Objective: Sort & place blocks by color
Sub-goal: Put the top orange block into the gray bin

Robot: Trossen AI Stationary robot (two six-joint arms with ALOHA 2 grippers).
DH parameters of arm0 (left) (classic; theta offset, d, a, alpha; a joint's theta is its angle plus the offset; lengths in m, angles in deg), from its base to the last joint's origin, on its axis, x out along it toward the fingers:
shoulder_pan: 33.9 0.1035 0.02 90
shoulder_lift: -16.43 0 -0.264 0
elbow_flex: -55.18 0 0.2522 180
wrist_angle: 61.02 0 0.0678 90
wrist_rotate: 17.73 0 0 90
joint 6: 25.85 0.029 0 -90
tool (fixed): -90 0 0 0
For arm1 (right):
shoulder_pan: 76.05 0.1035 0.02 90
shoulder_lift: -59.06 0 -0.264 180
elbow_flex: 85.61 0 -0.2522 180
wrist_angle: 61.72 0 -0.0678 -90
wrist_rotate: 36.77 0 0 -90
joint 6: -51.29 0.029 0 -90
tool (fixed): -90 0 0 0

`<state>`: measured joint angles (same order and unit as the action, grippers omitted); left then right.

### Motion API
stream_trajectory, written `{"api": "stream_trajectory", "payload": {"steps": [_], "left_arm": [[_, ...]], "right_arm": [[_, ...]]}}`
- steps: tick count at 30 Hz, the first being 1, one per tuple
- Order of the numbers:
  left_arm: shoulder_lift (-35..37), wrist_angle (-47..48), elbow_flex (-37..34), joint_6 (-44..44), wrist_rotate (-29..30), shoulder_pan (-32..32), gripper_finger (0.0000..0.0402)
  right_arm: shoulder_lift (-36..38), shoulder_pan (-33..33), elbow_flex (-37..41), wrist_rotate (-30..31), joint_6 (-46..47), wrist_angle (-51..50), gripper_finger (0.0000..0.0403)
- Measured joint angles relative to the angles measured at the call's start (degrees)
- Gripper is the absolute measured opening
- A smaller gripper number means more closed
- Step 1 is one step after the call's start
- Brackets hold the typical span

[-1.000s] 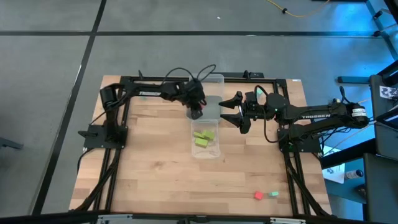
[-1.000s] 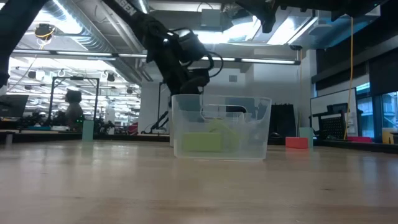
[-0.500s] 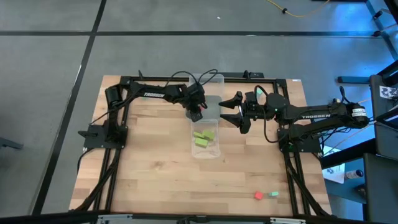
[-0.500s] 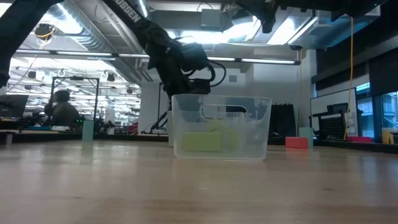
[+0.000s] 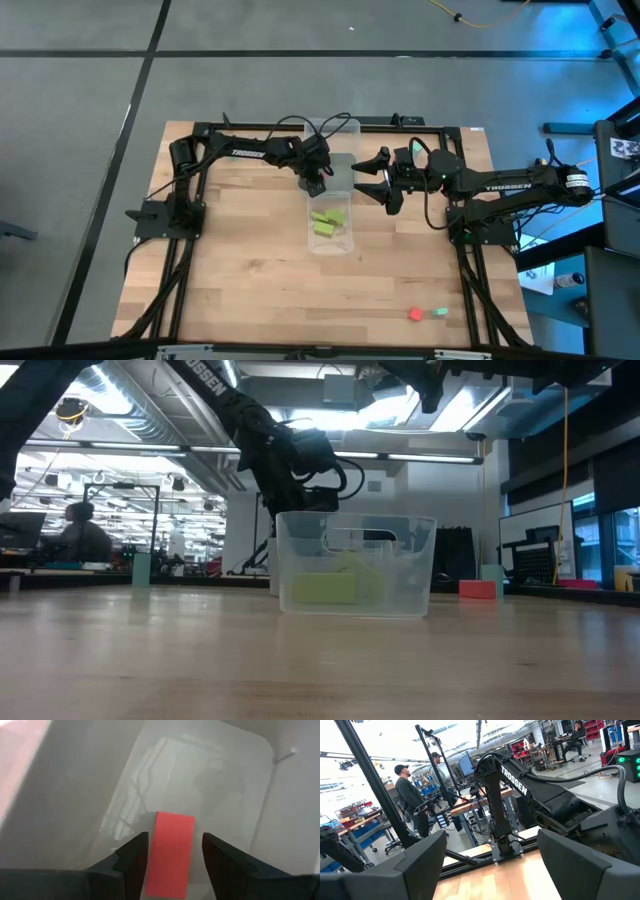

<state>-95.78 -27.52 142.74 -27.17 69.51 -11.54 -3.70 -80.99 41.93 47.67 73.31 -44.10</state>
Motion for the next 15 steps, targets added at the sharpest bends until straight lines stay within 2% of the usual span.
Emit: {"api": "stream_trajectory", "payload": {"steps": [8,15], "left_arm": [[1.41,0.85,4.01,-0.04,-4.43,-0.01,0.018],[11.05,2.62,6.86,-0.89,-4.62,0.12,0.0181]], "right_arm": [[0.0,0.0,0.0,0.0,0.0,0.02,0.0316],[0.0,0.0,0.0,0.02,0.0,0.57,0.0316]]}}
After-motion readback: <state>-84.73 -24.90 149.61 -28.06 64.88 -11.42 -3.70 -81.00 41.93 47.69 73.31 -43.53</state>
